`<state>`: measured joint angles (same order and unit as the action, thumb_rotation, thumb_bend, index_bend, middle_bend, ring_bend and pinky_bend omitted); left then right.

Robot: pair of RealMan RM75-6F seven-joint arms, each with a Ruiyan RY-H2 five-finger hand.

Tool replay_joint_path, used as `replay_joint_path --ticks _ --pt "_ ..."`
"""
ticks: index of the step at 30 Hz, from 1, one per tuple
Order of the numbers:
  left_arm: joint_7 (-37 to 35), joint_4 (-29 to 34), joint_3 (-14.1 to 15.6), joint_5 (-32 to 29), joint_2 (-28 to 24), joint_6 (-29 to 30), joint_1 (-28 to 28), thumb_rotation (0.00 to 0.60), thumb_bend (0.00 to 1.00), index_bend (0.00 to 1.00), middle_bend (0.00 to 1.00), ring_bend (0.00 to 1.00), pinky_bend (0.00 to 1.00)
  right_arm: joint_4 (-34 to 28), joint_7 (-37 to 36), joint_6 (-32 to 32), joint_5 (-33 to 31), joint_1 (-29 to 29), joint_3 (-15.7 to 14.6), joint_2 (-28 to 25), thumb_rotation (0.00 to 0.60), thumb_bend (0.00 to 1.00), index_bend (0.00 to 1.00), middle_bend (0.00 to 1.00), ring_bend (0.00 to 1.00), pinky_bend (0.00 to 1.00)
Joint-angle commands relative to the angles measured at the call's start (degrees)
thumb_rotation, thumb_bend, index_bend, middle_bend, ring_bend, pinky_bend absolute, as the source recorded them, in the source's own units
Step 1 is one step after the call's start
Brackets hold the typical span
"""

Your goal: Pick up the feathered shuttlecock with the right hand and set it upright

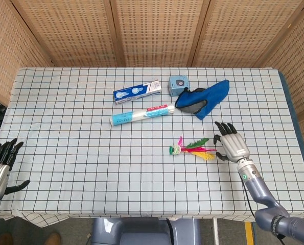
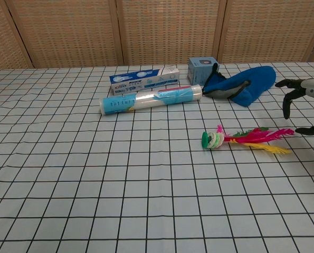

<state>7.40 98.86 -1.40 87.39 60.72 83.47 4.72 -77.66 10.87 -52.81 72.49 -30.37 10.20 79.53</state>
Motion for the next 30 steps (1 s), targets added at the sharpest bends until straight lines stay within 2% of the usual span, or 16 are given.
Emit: replay_joint_path --ticks 1,11,15,24,30 --pt "0.1 0.0 0.0 -0.1 0.1 -0.1 0.1 0.600 0.00 0.00 0.00 0.00 0.00 0.4 0.3 0.5 -0.4 -0.4 -0.3 0.3 0.600 0.47 0.48 0.00 0.00 0.00" --pt "1.0 0.0 0.2 -0.9 0.5 -0.6 0.3 0.600 0.00 0.00 0.00 0.00 0.00 4.3 -0.1 2.9 -3.4 -1.7 -1.1 3.4 0.600 0.50 0.50 0.00 0.00 0.00" --pt "1.0 0.2 0.3 -1.0 0.4 -1.0 0.4 0.600 0.00 0.00 0.00 0.00 0.00 5.0 -0.8 3.4 -3.9 -1.9 -1.3 3.9 0.600 0.54 0.51 0.00 0.00 0.00" --pt "1.1 0.1 0.3 -1.4 0.5 -1.0 0.6 0.600 0.00 0.00 0.00 0.00 0.00 6.2 0.7 3.7 -5.1 -2.8 -1.6 5.0 0.600 0.64 0.56 0.00 0.00 0.00" --pt "0.8 0.1 0.3 -1.4 0.4 -0.9 0.6 0.600 0.00 0.00 0.00 0.00 0.00 5.4 2.3 2.3 -5.3 -2.9 -1.6 4.8 0.600 0.70 0.65 0.00 0.00 0.00"
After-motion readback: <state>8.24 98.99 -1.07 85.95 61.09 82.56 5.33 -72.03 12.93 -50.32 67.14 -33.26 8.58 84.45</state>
